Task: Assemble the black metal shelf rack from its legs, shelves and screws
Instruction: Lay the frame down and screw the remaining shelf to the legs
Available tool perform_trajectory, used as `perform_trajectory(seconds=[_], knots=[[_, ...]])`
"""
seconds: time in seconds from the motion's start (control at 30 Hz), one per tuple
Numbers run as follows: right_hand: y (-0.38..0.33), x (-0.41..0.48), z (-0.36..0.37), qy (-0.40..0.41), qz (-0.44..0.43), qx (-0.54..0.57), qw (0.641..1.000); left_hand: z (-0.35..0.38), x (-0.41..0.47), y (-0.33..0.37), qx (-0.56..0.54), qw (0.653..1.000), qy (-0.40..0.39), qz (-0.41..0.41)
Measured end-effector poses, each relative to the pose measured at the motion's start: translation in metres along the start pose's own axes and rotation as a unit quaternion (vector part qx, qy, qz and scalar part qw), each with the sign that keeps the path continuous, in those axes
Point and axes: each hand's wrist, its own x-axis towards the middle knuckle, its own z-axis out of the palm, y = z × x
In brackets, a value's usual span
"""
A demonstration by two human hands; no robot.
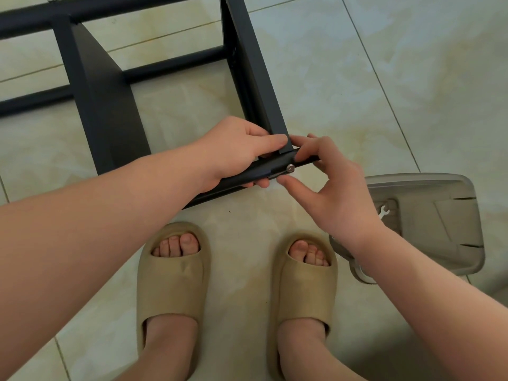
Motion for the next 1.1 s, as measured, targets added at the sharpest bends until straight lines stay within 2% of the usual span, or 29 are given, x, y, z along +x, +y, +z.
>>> perform_trajectory(seconds=[0.1, 0.3, 0.5, 0.6, 0.8, 0.93, 1.0, 1.1], knots=[[-0.003, 0.000, -0.003, 0.002, 0.042, 0.077, 0.996, 0.000, 0.000, 0.000, -0.002, 1.000, 0.002, 0.000], [-0.004, 0.009, -0.008, -0.010, 0.070, 0.085, 0.994, 0.000, -0.001, 0.001, 0.006, 1.000, 0.002, -0.005], [0.001, 0.011, -0.013, -0.039, 0.021, 0.035, 0.998, 0.000, -0.001, 0.001, 0.011, 1.000, 0.003, -0.004], [0.004, 0.006, -0.007, -0.014, -0.024, -0.004, 1.000, 0.001, -0.002, 0.002, 0.002, 1.000, 0.005, -0.004], [0.004, 0.003, 0.003, 0.036, -0.050, -0.099, 0.993, 0.002, -0.002, 0.002, 0.000, 1.000, 0.005, -0.003], [0.003, 0.002, -0.004, -0.003, -0.051, -0.049, 0.997, 0.001, -0.001, 0.001, 0.002, 1.000, 0.004, -0.002], [0.006, 0.002, -0.007, -0.015, -0.070, -0.059, 0.996, 0.000, -0.001, 0.001, 0.005, 1.000, 0.003, -0.003], [0.008, 0.001, -0.004, 0.004, -0.073, -0.076, 0.994, 0.000, 0.000, 0.001, 0.005, 1.000, 0.002, -0.003]])
